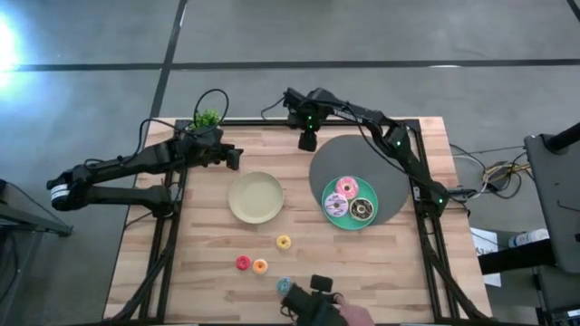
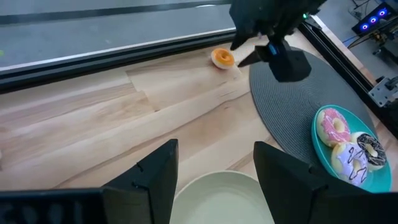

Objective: Pick & Place donuts
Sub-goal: Put the top small orange donut on the brown plate

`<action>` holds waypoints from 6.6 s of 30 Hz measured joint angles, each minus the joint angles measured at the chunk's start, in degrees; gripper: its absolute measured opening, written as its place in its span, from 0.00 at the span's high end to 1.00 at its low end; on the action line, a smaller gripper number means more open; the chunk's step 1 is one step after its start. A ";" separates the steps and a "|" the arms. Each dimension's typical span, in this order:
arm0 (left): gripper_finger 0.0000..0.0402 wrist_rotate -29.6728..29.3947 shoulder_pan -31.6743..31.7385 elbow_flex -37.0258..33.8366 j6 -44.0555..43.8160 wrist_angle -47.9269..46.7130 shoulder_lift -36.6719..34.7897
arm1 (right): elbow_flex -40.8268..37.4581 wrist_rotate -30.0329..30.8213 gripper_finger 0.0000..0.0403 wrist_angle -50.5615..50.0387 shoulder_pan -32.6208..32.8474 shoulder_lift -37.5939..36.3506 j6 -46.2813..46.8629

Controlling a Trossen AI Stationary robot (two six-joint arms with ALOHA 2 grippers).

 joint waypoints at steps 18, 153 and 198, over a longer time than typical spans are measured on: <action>0.54 -0.01 0.00 0.00 -1.01 -0.01 0.00 | -5.99 -1.94 0.62 5.68 -1.46 0.00 -7.66; 1.00 39.40 -3.08 -0.02 31.20 15.51 9.77 | -5.25 -66.65 0.75 15.47 10.49 -10.49 43.88; 0.71 27.36 -3.04 -13.79 5.78 2.74 9.92 | -6.01 -27.15 0.51 5.05 10.05 -18.29 33.91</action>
